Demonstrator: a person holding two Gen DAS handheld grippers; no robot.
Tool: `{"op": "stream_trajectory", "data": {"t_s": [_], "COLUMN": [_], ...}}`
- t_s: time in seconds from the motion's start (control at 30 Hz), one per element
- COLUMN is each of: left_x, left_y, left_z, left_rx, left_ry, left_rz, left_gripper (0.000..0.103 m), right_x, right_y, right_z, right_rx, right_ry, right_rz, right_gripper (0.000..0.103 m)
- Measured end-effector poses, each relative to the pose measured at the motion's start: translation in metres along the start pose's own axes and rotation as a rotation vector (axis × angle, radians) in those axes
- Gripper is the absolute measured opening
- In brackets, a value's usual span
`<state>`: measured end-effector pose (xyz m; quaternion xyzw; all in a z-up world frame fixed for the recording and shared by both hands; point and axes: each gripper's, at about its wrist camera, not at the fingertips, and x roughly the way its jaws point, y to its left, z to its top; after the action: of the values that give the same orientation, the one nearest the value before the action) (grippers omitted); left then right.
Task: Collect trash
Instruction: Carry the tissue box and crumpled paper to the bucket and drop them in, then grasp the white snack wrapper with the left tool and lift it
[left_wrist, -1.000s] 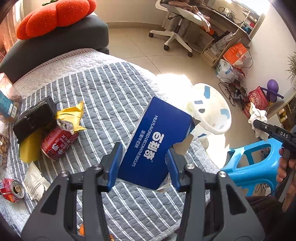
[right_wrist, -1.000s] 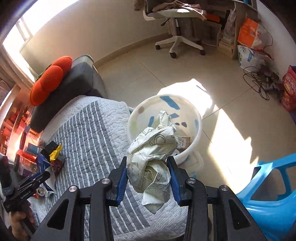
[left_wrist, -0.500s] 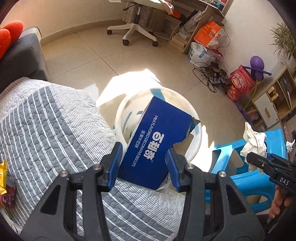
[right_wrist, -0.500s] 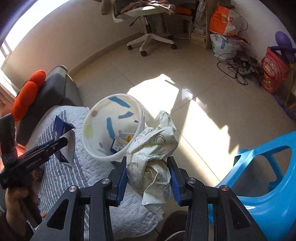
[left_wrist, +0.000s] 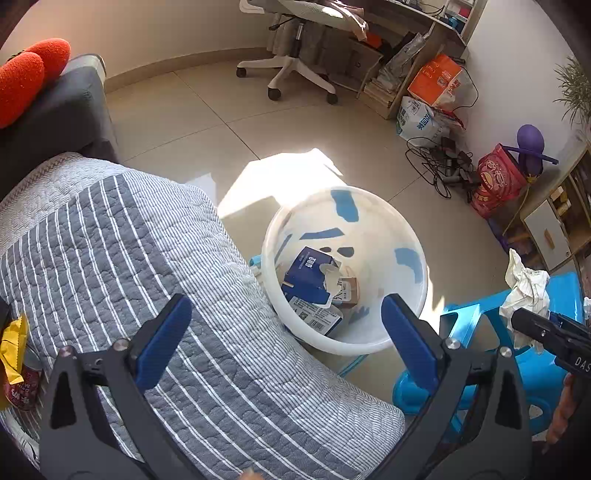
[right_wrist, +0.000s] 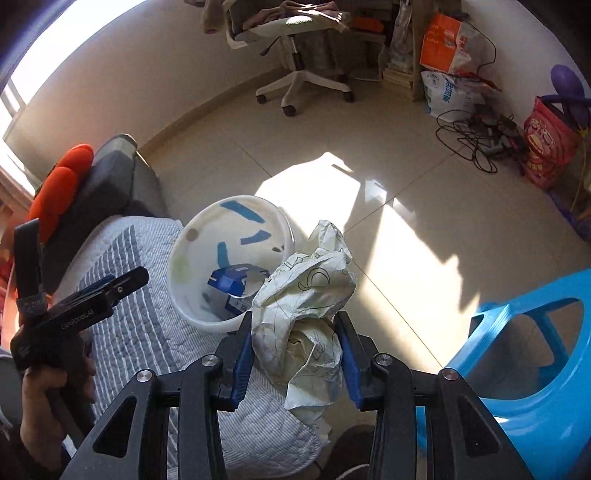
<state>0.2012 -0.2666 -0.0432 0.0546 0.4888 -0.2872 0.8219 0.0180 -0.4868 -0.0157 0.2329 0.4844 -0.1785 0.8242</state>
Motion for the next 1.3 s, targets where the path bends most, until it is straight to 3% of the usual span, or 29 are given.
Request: {"op": "stream_trajectory", "data": {"t_s": [0.47, 0.73, 0.97, 1.0, 1.1, 1.3], "left_x": [-0.082, -0.108, -0.127, -0.130, -0.140, -0.155], "left_y": [0.082, 0.123, 0.155, 0.158, 0.172, 0.196], "left_z": [-0.070, -0.113, -0.141, -0.143, -0.150, -0.158], "left_rx": [-0.056, -0.095, -0.100, -0.103, -0.127, -0.175], "left_ry": [-0.007, 0.017, 0.026, 0.022, 0.006, 0.002], "left_rz": [0.104, 0.140, 0.177, 0.181, 0.184, 0.199], "left_gripper": [0.102, 0.102, 0.102, 0.102, 0.102, 0.102], "right_x": [0.033, 0.061, 0.071, 0.071, 0.068, 0.057], "right_y": [0.043, 0.075, 0.085, 0.087, 0.092, 0.104], "right_z": [0.007, 0.014, 0.027, 0.028, 0.032, 0.029], "right_rx": [-0.019, -0.044, -0.015, -0.013, -0.006, -0.026], "right_ry": [0.041, 0.069, 0.015, 0.007, -0.017, -0.031], "right_rz": [-0.025, -0.027, -0.046, -0.050, -0.074, -0.082], "right_gripper": [0.044, 0.046, 0.047, 0.051, 0.076, 0.080]}}
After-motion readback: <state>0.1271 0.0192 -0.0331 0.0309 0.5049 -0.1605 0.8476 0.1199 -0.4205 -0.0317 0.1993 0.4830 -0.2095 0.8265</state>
